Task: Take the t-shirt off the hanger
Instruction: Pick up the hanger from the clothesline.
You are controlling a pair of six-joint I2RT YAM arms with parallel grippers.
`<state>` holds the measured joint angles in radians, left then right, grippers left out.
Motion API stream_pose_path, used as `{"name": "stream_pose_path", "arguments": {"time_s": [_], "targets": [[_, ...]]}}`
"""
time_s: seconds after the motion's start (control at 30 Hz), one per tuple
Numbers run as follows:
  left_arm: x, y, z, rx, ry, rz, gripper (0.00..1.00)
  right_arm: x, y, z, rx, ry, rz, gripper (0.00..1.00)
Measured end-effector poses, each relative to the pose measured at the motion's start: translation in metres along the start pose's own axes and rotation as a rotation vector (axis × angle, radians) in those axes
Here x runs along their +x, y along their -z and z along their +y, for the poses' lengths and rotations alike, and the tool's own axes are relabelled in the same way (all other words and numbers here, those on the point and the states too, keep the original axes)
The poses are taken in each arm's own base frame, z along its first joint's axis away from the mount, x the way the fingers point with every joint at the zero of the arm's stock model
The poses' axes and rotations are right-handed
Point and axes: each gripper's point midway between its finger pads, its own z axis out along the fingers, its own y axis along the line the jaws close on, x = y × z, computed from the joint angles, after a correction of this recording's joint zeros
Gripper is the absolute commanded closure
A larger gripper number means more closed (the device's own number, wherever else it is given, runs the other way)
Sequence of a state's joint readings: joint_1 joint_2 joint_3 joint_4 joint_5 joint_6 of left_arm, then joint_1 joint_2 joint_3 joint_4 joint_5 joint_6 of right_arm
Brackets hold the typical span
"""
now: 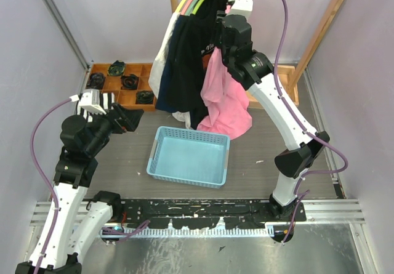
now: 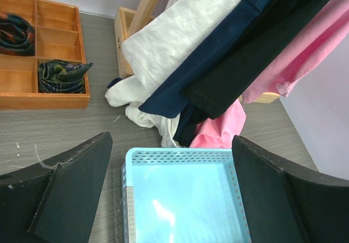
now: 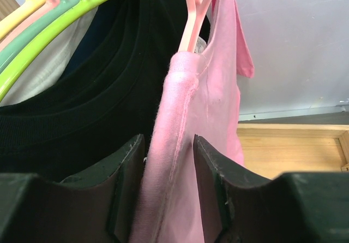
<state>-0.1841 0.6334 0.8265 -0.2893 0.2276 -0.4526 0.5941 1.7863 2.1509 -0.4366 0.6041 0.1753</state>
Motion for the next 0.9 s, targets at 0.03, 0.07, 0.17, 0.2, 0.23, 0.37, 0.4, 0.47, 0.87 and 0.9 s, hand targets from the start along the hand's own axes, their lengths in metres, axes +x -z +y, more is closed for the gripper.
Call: {"name": "stream_pose_path", "arguments": {"time_s": [0.03,0.07,0.17,0.2,0.23,0.37,0.4,0.47,0.87,0.9], "targets": [[0.000,0.000,0.000,0.000,0.000,0.000,0.02,0.000,0.000,0.000,0.000,0.001,0.000,0.69],[0.000,0.000,0.000,0.000,-0.001,-0.001,0.01,0.000,0.000,0.000,0.000,0.002,0.000,0.70],[0.000,0.001,0.000,0.001,-0.006,-0.002,0.01,0.000,0.000,0.000,0.000,0.004,0.000,0.76],[-0.001,0.001,0.000,0.001,-0.008,-0.003,0.02,0.000,0.000,-0.001,0.001,0.005,0.001,0.77],[-0.001,0.001,0.000,0.001,-0.009,-0.004,0.02,0.000,0.000,-0.001,0.001,0.004,0.000,0.79],[-0.002,0.003,-0.001,0.004,-0.014,-0.010,0.02,-0.003,0.003,-0.003,0.001,0.006,-0.002,0.89],[-0.003,0.003,-0.002,0.006,-0.015,-0.013,0.02,-0.005,0.004,-0.003,0.001,0.005,-0.005,0.92],[-0.003,0.003,-0.002,0.007,-0.015,-0.014,0.01,-0.009,0.007,-0.005,0.001,0.006,-0.011,0.96],[-0.006,0.002,-0.004,0.019,-0.018,-0.025,0.01,-0.023,0.015,-0.012,-0.006,0.011,-0.057,0.99],[-0.006,0.002,-0.004,0.018,-0.018,-0.025,0.01,-0.023,0.015,-0.012,-0.008,0.012,-0.060,1.00]]}}
